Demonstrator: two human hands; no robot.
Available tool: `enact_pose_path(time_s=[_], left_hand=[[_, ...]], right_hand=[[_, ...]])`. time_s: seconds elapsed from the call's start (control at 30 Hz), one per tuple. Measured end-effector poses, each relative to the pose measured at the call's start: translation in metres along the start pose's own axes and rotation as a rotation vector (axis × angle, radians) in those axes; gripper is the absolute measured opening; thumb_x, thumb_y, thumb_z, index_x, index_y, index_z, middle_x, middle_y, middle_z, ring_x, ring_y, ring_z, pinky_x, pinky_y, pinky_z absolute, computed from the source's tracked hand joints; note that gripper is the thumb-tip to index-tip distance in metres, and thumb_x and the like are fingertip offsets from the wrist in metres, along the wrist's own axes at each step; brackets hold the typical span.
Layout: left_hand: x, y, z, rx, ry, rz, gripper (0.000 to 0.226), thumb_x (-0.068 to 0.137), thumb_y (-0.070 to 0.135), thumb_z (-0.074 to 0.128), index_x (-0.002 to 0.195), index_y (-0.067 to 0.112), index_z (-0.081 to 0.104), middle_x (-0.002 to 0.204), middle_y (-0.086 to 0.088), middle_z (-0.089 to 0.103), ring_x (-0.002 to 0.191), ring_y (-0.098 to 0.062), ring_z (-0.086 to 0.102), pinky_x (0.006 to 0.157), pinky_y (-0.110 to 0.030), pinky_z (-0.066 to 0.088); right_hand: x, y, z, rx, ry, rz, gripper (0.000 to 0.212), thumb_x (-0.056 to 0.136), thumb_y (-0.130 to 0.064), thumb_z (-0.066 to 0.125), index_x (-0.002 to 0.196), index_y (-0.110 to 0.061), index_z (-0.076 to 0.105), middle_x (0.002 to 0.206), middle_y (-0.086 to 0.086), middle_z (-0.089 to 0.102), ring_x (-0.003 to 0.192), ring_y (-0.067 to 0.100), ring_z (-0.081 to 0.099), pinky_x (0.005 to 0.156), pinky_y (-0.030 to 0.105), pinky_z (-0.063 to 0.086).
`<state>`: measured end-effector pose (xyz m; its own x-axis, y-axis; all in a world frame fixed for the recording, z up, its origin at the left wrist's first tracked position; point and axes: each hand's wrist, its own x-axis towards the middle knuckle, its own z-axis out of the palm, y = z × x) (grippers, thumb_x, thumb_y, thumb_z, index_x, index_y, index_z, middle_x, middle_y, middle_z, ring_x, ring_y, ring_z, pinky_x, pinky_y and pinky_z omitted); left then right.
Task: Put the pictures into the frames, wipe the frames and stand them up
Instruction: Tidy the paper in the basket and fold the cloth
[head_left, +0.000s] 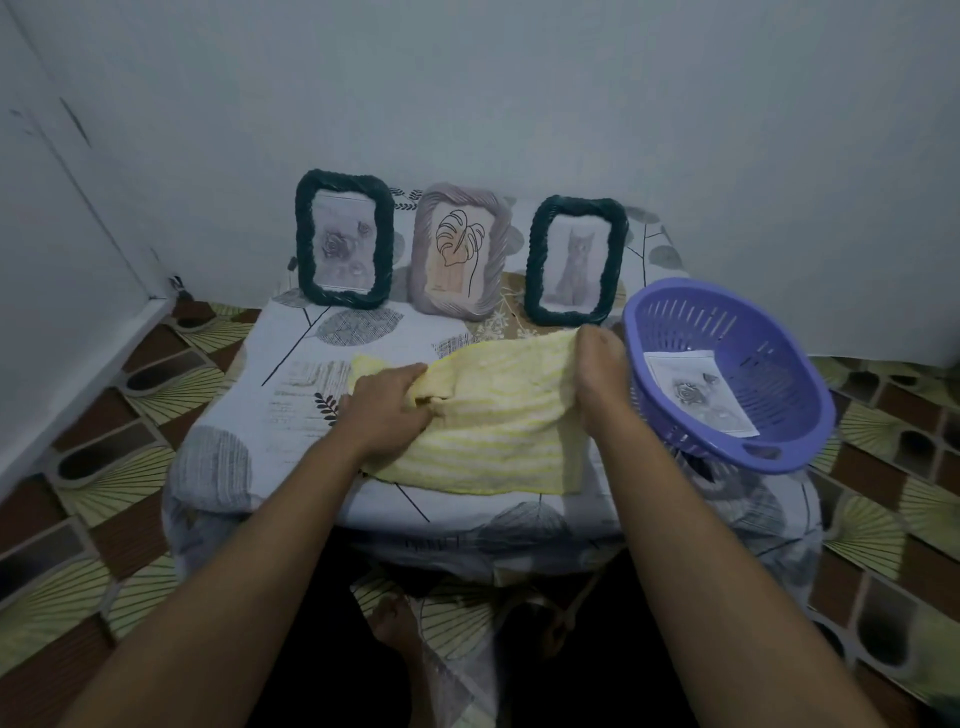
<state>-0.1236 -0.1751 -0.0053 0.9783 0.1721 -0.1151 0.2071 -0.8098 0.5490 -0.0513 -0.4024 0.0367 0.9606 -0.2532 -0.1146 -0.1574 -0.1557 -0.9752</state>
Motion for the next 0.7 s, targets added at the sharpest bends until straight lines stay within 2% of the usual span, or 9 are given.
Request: enact_pose_path(time_s=[0.07,0.17,0.3,0.4,0.47,0.53,0.57,0.6,0.7], left_hand=[[0.0,-0.003,0.005,0.192,0.015,-0.007,0.059,0.096,0.046,0.051,0.152,0.033,0.033,0.155,0.0,0.038,0.14,-0.031,0.03,0.111,-0.054,0.026],[0.001,-0.005,0.007,0.286,0.092,-0.07,0.048,0.1,0.037,0.041,0.147,0.033,0.037,0.151,-0.002,0.038,0.135,-0.032,0.031,0.107,-0.055,0.026],[0.005,-0.001,0.003,0.36,0.131,-0.212,0.05,0.086,0.027,0.051,0.135,0.026,0.042,0.143,-0.009,0.038,0.132,-0.033,0.03,0.103,-0.053,0.028],[0.011,0.008,0.001,0.341,0.104,-0.184,0.063,0.083,0.033,0.055,0.143,0.024,0.039,0.147,-0.009,0.034,0.134,-0.032,0.027,0.104,-0.053,0.024],[0.017,0.014,0.0,0.248,0.089,-0.173,0.063,0.087,0.038,0.049,0.148,0.025,0.038,0.151,-0.007,0.034,0.137,-0.032,0.025,0.106,-0.053,0.02],[0.025,0.018,0.0,0.191,0.088,-0.182,0.057,0.092,0.04,0.042,0.147,0.026,0.042,0.152,-0.006,0.036,0.139,-0.031,0.025,0.108,-0.054,0.018],[0.028,0.019,0.001,0.198,0.088,-0.175,0.054,0.094,0.041,0.04,0.146,0.027,0.044,0.151,-0.006,0.038,0.139,-0.031,0.027,0.108,-0.054,0.018],[0.031,0.02,0.003,0.215,0.086,-0.162,0.052,0.096,0.042,0.039,0.145,0.026,0.046,0.15,-0.006,0.04,0.138,-0.031,0.028,0.108,-0.053,0.019],[0.037,0.017,0.009,0.238,0.079,-0.137,0.046,0.099,0.045,0.042,0.141,0.027,0.048,0.145,-0.007,0.046,0.135,-0.032,0.034,0.106,-0.051,0.021]], right_hand=[[0.0,0.008,-0.005,-0.114,-0.007,-0.027,0.013,0.098,-0.022,0.042,0.094,-0.017,0.052,0.088,-0.001,0.051,0.087,0.022,0.048,0.077,0.033,0.036],[-0.002,0.021,-0.003,-0.221,-0.031,0.013,0.023,0.1,-0.019,0.04,0.119,-0.01,0.049,0.112,0.009,0.055,0.098,0.027,0.051,0.08,0.035,0.039],[-0.007,0.032,0.002,-0.283,-0.136,0.049,0.031,0.098,-0.02,0.047,0.127,-0.011,0.044,0.118,0.011,0.057,0.099,0.027,0.052,0.08,0.033,0.039],[-0.01,0.035,0.007,-0.383,-0.221,0.023,0.049,0.092,-0.019,0.054,0.138,-0.011,0.039,0.125,0.013,0.057,0.111,0.031,0.055,0.091,0.037,0.045],[-0.012,0.037,0.011,-0.494,-0.221,-0.027,0.069,0.087,-0.02,0.059,0.148,-0.009,0.029,0.145,0.016,0.046,0.133,0.037,0.043,0.109,0.046,0.038],[-0.017,0.035,0.013,-0.656,-0.17,-0.118,0.082,0.084,-0.017,0.059,0.155,-0.009,0.018,0.162,0.012,0.021,0.149,0.035,0.017,0.12,0.049,0.018],[-0.022,0.032,0.013,-0.726,-0.141,-0.186,0.083,0.084,-0.015,0.058,0.155,-0.011,0.017,0.164,0.01,0.015,0.151,0.032,0.009,0.12,0.049,0.012],[-0.027,0.029,0.013,-0.776,-0.125,-0.268,0.077,0.084,-0.014,0.057,0.153,-0.013,0.023,0.163,0.009,0.018,0.151,0.031,0.01,0.119,0.048,0.013],[-0.044,0.025,0.015,-0.896,-0.279,-0.437,0.038,0.088,-0.026,0.057,0.126,-0.024,0.055,0.137,0.004,0.048,0.133,0.027,0.034,0.105,0.044,0.027]])
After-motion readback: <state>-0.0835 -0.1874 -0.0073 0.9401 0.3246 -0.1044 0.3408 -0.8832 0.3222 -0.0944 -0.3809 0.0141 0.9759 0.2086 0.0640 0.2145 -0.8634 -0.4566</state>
